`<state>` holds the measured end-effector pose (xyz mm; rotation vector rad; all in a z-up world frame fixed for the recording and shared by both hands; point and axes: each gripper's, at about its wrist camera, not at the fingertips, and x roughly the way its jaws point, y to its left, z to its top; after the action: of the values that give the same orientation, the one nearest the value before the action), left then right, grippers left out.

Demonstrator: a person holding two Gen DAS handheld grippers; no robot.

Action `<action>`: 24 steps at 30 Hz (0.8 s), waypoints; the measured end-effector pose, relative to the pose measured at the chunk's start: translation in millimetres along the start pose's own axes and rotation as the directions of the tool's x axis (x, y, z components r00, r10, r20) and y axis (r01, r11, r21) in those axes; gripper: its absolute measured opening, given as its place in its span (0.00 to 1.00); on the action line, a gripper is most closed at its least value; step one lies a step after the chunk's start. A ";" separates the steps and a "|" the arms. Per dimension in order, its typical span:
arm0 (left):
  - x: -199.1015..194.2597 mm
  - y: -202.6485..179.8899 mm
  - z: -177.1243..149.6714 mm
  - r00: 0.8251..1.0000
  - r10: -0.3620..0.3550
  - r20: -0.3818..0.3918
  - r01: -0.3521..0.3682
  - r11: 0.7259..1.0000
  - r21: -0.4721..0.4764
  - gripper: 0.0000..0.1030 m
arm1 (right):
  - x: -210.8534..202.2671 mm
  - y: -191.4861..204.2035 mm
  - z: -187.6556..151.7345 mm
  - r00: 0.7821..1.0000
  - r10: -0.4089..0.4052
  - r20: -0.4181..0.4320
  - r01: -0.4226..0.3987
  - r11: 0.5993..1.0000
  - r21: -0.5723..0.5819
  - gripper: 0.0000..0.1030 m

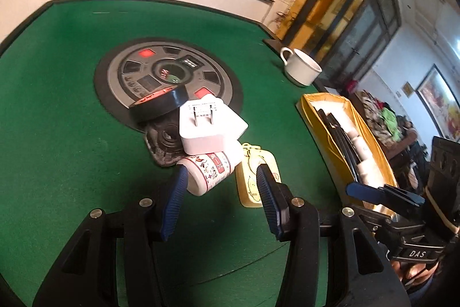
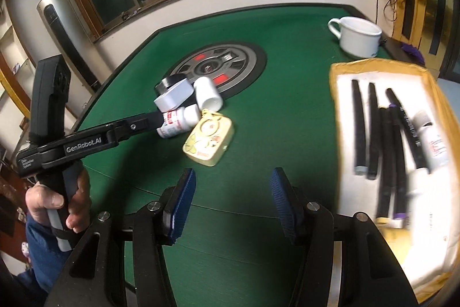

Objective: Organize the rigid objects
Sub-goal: 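Move the left gripper to the red-labelled bottle while the right gripper approaches the yellow tag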

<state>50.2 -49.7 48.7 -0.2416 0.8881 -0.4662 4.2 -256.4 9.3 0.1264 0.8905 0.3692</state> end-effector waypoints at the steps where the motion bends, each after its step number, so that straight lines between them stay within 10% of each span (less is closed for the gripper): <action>1: 4.3 0.1 0.3 1.000 -0.006 -0.011 0.006 1.000 0.007 0.47 | 2.1 1.0 -1.3 1.000 0.004 -0.003 -0.004 1.000 0.003 0.48; 11: 22.3 0.5 -0.2 0.999 0.043 -0.025 -0.041 0.997 0.068 0.50 | 5.4 -6.8 -13.4 1.000 0.006 -0.023 -0.006 1.000 0.023 0.48; 18: 27.4 -37.9 -16.5 0.986 -0.086 -0.145 0.119 0.963 0.240 0.50 | 0.9 -4.2 -15.1 1.000 0.009 -0.023 -0.009 1.000 0.021 0.48; 24: 20.3 -6.1 -7.0 0.993 -0.031 -0.112 0.043 0.993 0.108 0.50 | -1.5 -9.2 -13.6 1.000 0.012 -0.013 -0.011 0.999 0.041 0.48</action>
<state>53.9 -65.0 32.9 -0.1323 0.9638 -0.5653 -4.8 -266.1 -0.5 0.1670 0.9113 0.3626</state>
